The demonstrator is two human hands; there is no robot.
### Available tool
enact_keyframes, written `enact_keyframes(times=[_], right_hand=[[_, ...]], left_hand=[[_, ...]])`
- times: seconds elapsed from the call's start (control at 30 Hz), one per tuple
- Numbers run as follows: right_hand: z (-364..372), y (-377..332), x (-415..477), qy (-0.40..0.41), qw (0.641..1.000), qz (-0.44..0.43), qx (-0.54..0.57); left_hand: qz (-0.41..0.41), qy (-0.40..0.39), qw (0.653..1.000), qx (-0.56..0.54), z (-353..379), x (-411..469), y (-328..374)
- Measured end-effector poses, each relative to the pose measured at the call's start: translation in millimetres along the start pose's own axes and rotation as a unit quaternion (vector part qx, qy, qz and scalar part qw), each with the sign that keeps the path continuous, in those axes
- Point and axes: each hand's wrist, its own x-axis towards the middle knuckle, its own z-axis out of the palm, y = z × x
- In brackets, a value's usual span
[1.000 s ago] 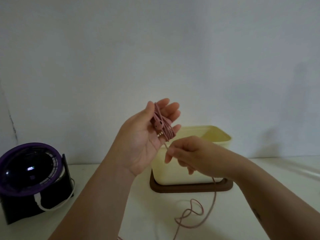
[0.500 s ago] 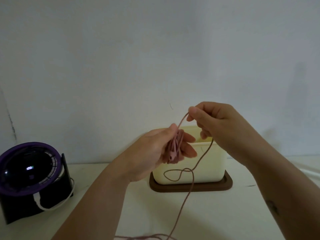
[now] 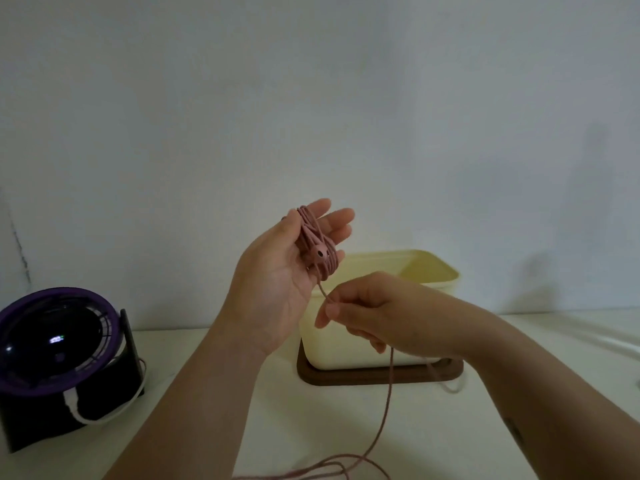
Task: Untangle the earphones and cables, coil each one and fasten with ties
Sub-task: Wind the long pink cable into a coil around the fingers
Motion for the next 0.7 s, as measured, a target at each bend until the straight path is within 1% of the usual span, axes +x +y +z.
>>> enact_keyframes(times=[0.03, 0.1, 0.2, 0.27, 0.4, 0.47, 0.5, 0.53, 0.57, 0.63, 0.7], right_hand=[[-4, -4, -3, -0.006, 1.000, -0.003, -0.002], [-15, -13, -11, 0.007, 1.000, -0.013, 0.001], [-29, -20, -21, 0.037, 0.999, -0.015, 0.027], [-34, -21, -24, 0.060, 0.998, -0.019, 0.022], [-33, -17, -21, 0.129, 0.990, -0.034, 0.053], [-31, -16, -19, 0.145, 0.986, -0.041, 0.065], [-30, -16, -18, 0.139, 0.987, -0.047, 0.067], [-29, -18, -18, 0.126, 0.988, -0.054, 0.070], [-29, -20, -19, 0.115, 0.988, -0.062, 0.079], [-28, -23, -21, 0.114, 0.986, -0.069, 0.099], [-30, -22, -21, 0.145, 0.982, -0.063, 0.104]], left_hand=[[0.001, -0.002, 0.999, 0.042, -3, 0, -1], [-0.019, -0.020, 0.992, 0.125, -9, -1, -3], [-0.063, -0.063, 0.966, 0.241, -15, -1, -8], [-0.077, -0.094, 0.952, 0.282, -14, -3, -10], [-0.093, -0.132, 0.933, 0.322, -9, -7, -7], [-0.116, -0.153, 0.925, 0.327, -11, -8, -6], [-0.125, -0.157, 0.922, 0.331, -12, -7, -6], [-0.127, -0.154, 0.924, 0.327, -13, -7, -5], [-0.125, -0.145, 0.932, 0.306, -12, -7, -5], [-0.134, -0.112, 0.961, 0.215, -12, -7, -3], [-0.140, -0.085, 0.979, 0.120, -15, -5, -2]])
